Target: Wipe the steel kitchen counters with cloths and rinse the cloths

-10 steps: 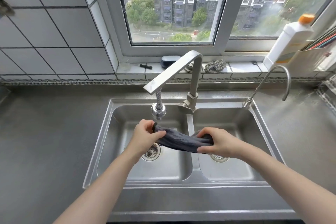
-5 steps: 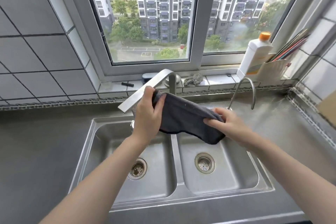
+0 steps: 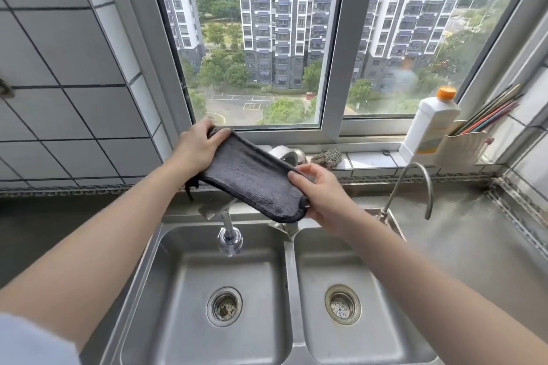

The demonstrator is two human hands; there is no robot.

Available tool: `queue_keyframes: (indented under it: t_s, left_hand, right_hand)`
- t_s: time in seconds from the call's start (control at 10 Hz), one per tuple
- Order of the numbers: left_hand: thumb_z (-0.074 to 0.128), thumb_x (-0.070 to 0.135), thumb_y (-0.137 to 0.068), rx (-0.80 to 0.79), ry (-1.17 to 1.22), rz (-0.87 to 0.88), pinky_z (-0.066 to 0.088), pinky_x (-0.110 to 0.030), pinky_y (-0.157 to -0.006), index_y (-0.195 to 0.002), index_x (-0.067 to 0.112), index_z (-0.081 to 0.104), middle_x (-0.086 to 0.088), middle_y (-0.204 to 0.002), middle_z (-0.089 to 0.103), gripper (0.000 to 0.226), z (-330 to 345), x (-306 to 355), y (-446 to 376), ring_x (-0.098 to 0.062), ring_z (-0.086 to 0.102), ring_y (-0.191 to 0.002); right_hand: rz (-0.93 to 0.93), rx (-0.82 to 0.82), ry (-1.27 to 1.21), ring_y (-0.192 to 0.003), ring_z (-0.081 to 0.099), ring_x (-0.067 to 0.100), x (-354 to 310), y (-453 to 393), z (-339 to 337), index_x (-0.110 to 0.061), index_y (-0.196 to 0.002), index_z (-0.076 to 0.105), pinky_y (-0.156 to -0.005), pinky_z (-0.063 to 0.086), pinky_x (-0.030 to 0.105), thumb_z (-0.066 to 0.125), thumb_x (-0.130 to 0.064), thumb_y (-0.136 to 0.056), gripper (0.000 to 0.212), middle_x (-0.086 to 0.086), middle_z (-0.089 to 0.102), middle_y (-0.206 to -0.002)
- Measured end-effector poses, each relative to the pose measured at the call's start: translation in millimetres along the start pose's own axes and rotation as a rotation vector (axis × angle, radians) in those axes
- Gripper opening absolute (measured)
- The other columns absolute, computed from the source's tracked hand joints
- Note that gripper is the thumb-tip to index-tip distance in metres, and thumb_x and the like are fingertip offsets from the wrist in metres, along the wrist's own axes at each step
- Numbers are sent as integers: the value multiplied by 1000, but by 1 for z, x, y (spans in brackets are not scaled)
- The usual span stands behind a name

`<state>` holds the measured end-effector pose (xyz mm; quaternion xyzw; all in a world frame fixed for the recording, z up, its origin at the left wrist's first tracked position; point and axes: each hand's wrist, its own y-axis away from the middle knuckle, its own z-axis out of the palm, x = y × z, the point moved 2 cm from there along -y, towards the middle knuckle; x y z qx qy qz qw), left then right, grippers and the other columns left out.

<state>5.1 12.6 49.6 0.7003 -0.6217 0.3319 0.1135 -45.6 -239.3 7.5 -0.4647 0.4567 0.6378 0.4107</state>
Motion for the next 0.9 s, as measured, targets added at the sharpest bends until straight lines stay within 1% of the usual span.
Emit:
queue_keyframes:
  t_s: [0.1, 0.2, 0.3, 0.4, 0.5, 0.6, 0.7, 0.8, 0.9]
  left_hand:
    - [51, 52, -94, -106, -53, -59, 30, -36, -66, -84, 16, 47, -1, -78, 52, 38, 19, -15, -7, -27, 50, -83]
    - [53, 53, -93, -75, 7, -49, 31, -36, -61, -87, 13, 50, 0, -76, 53, 41, 26, -14, -10, -27, 51, -80]
    - [59, 52, -90, 18, 117, -56, 31, -36, -61, -82, 12, 52, 2, -71, 52, 41, 32, -12, -14, -26, 49, -75]
    - [60, 54, -88, -130, 25, -108, 36, -35, -63, -86, 12, 57, 2, -77, 57, 43, 48, -20, -12, -22, 52, -76]
    - [58, 57, -88, -270, -19, -172, 39, -30, -62, -88, 8, 61, -2, -82, 62, 49, 58, -30, -10, -20, 55, -76]
    - [55, 58, -89, -314, -19, -208, 37, -29, -62, -82, 11, 58, -3, -81, 60, 47, 63, -33, -7, -18, 52, -74]
    - [45, 62, -92, -428, 13, -243, 42, -33, -70, -85, 6, 61, -9, -87, 62, 58, 64, -35, -1, -23, 56, -80]
    - [37, 61, -96, -496, 101, -406, 47, -29, -64, -93, 9, 64, -4, -84, 61, 58, 55, -49, 13, -20, 56, -73]
    - [43, 47, -100, -436, 197, -552, 40, -19, -42, -89, 10, 62, -2, -72, 55, 43, 44, -65, 36, -14, 48, -55]
  right_hand:
    - [35, 30, 92, -73, 69, 19, 20, -8, -9, -21, -102, 56, -56, 57, 36, 70, -21, -90, 18, 11, 63, -104]
    - [-9, 92, 37, -82, 71, 28, 28, -12, -26, -25, -107, 54, -61, 59, 45, 73, -14, -86, 29, 20, 65, -107]
    - [-58, 120, 8, -79, 72, 28, 33, -13, -37, -29, -106, 55, -65, 59, 56, 71, -12, -87, 31, 19, 68, -100]
    - [-8, 91, 99, -79, 72, 29, 44, -11, -37, -24, -105, 56, -62, 60, 51, 67, -15, -91, 20, 21, 69, -102]
    - [76, 27, 95, -67, 73, 28, 52, -11, -32, -13, -100, 57, -54, 59, 38, 62, -14, -95, 6, 17, 68, -93]
    - [127, -37, 82, -58, 71, 27, 56, -10, -29, -2, -100, 55, -51, 59, 34, 58, -11, -97, 10, 16, 64, -84]
    - [149, -44, 90, -63, 72, 32, 58, -9, -29, 3, -106, 52, -57, 62, 38, 57, -6, -97, 14, 20, 66, -86]
    - [173, -55, 122, -73, 74, 34, 65, -11, -34, 2, -112, 52, -66, 63, 39, 56, -4, -96, 17, 26, 69, -97]
    - [232, -71, 182, -76, 73, 31, 73, -7, -38, 1, -115, 53, -71, 62, 39, 51, -1, -95, 20, 27, 69, -103]
